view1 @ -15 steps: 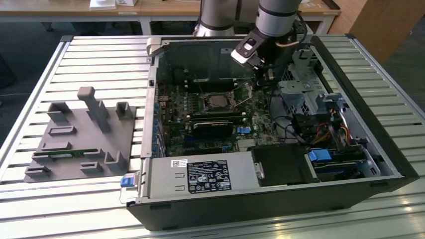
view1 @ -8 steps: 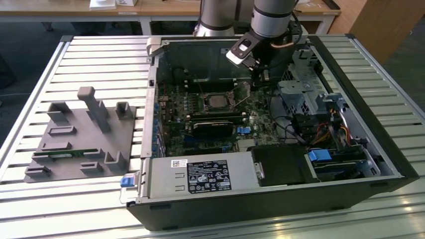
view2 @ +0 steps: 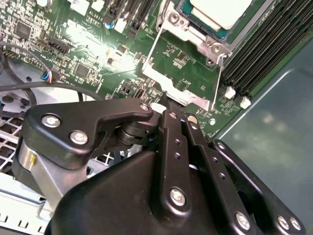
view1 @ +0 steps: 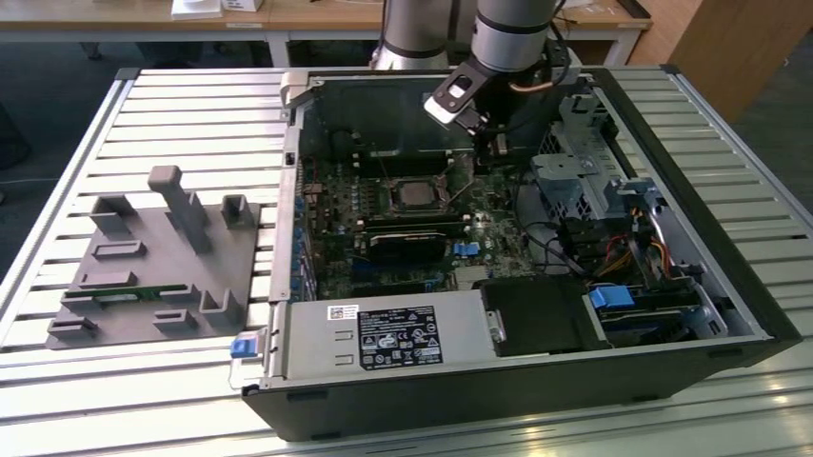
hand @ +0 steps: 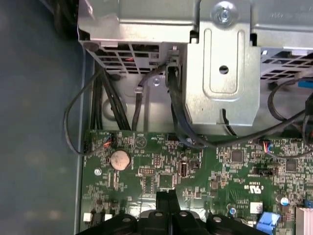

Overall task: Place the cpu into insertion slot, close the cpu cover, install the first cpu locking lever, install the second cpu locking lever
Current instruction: 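Close the cpu cover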

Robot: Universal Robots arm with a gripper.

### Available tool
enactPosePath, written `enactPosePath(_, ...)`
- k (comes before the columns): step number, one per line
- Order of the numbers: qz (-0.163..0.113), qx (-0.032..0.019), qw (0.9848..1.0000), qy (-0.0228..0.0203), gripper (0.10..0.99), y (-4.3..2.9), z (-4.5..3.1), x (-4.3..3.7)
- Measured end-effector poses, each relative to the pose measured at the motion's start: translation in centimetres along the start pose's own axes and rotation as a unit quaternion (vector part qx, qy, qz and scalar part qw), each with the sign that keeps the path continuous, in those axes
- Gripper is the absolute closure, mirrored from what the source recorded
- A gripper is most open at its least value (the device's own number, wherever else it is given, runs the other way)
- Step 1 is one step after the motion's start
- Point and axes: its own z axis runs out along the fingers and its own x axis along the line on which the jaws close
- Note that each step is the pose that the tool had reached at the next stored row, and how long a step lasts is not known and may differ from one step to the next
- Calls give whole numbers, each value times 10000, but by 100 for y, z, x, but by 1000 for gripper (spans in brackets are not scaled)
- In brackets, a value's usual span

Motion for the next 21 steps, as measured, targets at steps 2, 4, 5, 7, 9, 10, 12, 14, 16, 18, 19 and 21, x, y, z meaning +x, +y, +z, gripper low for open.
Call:
enactPosePath(2, 0, 0, 10000, 0, 980, -19, 0, 1)
enactPosePath(4, 0, 0, 10000, 0, 980, -40, -1, 1)
enactPosePath(5, 0, 0, 10000, 0, 980, -48, -1, 1)
enactPosePath(7, 0, 0, 10000, 0, 980, -57, -1, 1)
enactPosePath(9, 0, 0, 10000, 0, 980, -66, -2, 2)
enactPosePath(10, 0, 0, 10000, 0, 980, -71, -2, 2)
enactPosePath(12, 0, 0, 10000, 0, 980, -81, -2, 2)
enactPosePath(14, 0, 0, 10000, 0, 980, -93, -2, 2)
enactPosePath(16, 0, 0, 10000, 0, 980, -112, -3, 3)
enactPosePath(18, 0, 0, 10000, 0, 980, -137, -3, 3)
enactPosePath(19, 0, 0, 10000, 0, 980, -148, -3, 3)
enactPosePath(21, 0, 0, 10000, 1, 980, -164, -1, 4)
